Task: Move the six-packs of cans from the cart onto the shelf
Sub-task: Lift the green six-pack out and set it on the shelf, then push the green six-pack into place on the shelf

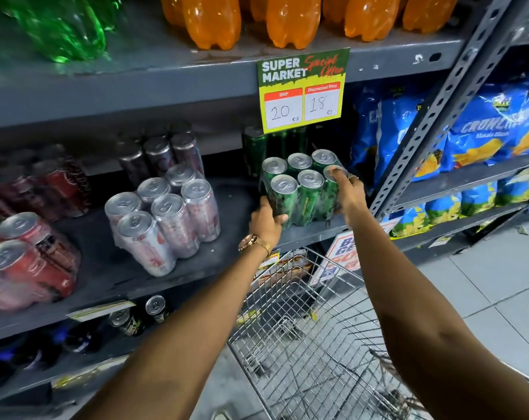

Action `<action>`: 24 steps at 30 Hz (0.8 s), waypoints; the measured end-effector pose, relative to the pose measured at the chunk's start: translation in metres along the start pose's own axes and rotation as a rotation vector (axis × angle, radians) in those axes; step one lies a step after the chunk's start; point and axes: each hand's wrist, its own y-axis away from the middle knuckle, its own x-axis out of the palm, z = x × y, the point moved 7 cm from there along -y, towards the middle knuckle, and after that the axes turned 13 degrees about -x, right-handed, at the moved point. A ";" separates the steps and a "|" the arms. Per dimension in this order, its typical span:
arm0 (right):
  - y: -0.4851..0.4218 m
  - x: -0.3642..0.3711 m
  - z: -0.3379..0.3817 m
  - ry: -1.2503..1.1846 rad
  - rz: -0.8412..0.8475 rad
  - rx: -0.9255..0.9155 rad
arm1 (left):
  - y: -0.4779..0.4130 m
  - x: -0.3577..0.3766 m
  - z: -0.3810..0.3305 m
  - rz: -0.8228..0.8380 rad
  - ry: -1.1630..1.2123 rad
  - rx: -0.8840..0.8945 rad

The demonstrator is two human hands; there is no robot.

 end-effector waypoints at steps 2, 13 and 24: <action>-0.002 -0.003 0.001 -0.007 0.003 0.002 | 0.001 0.005 -0.002 0.002 -0.012 0.006; -0.005 -0.008 -0.004 0.007 0.069 0.013 | -0.001 0.014 0.001 -0.049 -0.005 -0.003; 0.137 0.060 0.066 0.338 -0.071 -0.880 | 0.093 -0.076 0.054 -0.347 0.066 0.346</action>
